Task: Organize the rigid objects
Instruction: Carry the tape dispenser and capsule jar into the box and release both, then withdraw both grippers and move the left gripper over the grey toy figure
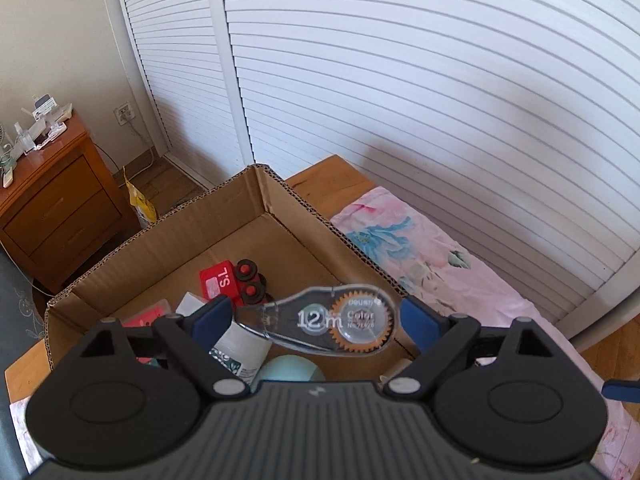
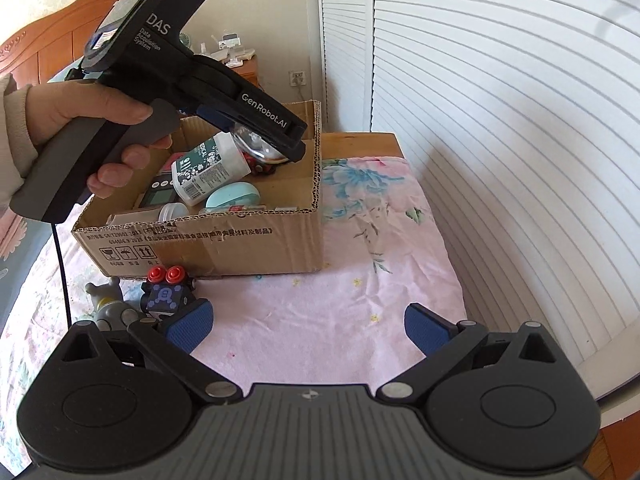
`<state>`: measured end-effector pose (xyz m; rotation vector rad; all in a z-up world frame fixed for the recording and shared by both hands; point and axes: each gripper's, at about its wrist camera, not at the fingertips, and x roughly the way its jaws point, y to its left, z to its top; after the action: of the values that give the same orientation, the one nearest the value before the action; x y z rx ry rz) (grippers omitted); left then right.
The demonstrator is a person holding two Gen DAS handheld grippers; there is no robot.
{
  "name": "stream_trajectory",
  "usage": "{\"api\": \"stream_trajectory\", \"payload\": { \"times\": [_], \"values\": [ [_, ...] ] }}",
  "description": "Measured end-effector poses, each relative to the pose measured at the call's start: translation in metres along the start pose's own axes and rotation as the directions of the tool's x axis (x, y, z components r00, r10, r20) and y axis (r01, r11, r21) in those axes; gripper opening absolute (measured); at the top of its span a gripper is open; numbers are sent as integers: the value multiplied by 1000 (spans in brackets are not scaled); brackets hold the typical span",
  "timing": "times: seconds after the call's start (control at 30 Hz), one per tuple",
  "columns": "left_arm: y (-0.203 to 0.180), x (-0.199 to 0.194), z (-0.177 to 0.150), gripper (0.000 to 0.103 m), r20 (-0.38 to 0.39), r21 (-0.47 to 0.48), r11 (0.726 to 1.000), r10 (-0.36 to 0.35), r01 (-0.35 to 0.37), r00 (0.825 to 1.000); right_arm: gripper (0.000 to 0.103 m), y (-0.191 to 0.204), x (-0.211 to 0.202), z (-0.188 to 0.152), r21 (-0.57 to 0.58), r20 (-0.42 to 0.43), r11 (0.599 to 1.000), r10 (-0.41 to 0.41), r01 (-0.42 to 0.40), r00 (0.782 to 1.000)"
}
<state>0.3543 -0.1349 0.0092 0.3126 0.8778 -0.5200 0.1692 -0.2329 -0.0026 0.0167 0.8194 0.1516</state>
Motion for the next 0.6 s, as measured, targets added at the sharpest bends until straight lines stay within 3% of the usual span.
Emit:
{"api": "stream_trajectory", "payload": {
  "times": [0.23, 0.6],
  "values": [
    [2, -19, -6, 94, 16, -7, 1000, 8, -8, 1000, 103, 4, -3, 0, -7, 5, 1000, 5, -5, 1000],
    [-4, -94, -40, 100, 115, -23, 1000, 1, 2, 993, 103, 19, -24, -6, -26, 39, 999, 26, -25, 999]
  ]
}}
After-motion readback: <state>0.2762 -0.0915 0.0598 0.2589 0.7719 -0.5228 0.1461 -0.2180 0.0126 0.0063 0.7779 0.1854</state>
